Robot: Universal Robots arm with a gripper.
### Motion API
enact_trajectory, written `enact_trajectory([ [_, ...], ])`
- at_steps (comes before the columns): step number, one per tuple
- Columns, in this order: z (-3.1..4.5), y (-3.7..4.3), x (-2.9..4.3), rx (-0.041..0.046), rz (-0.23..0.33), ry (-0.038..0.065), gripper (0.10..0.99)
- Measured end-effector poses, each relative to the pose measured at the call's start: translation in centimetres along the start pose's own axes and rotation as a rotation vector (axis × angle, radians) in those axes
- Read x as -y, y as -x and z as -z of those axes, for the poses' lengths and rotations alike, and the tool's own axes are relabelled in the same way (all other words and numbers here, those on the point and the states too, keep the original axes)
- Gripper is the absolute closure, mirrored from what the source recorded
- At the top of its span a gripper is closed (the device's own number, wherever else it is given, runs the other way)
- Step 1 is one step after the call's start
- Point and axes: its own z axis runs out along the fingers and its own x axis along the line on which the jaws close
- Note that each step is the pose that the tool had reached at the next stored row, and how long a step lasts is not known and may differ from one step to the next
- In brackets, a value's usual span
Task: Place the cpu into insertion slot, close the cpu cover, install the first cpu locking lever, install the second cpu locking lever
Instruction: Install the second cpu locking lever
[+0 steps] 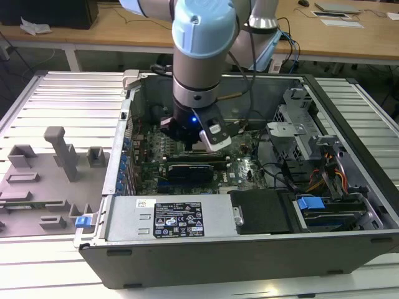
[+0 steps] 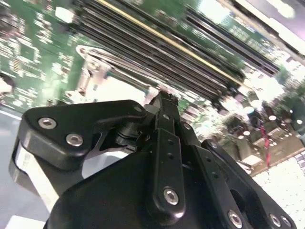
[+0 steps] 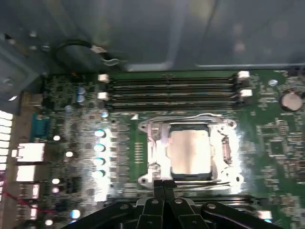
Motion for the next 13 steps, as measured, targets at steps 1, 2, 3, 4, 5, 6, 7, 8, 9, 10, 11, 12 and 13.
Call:
enact_trajectory([
  [1, 0.01, 0.51, -0.01, -0.0001, 0.0, 0.0, 0.98],
  [2, 0.01, 0.84, -0.02, -0.0004, -0.001, 0.0, 0.98],
  [3, 0.01, 1.22, -0.03, -0.0005, -0.001, -0.003, 0.98],
  [4, 0.02, 1.34, -0.04, -0.0003, -0.002, -0.006, 0.98],
  [5, 0.0, 1.35, -0.09, -0.0001, -0.003, -0.011, 0.98],
  [6, -0.04, 1.35, -0.26, 0.0004, -0.003, -0.022, 0.98],
  [7, -0.08, 1.36, -0.42, 0.0007, -0.003, -0.031, 0.98],
  [8, -0.14, 1.35, -0.7, 0.0009, -0.003, -0.041, 0.98],
  [9, -0.19, 1.34, -0.94, 0.0011, -0.003, -0.048, 0.98],
  [10, -0.31, 1.33, -1.34, 0.0053, -0.003, -0.05, 0.98],
  [11, -0.33, 1.32, -1.4, 0.0132, -0.001, -0.05, 0.98],
  [12, -0.34, 1.3, -1.45, 0.023, 0.001, -0.05, 0.98],
  [13, -0.4, 1.24, -1.57, 0.0466, 0.006, -0.05, 0.98],
])
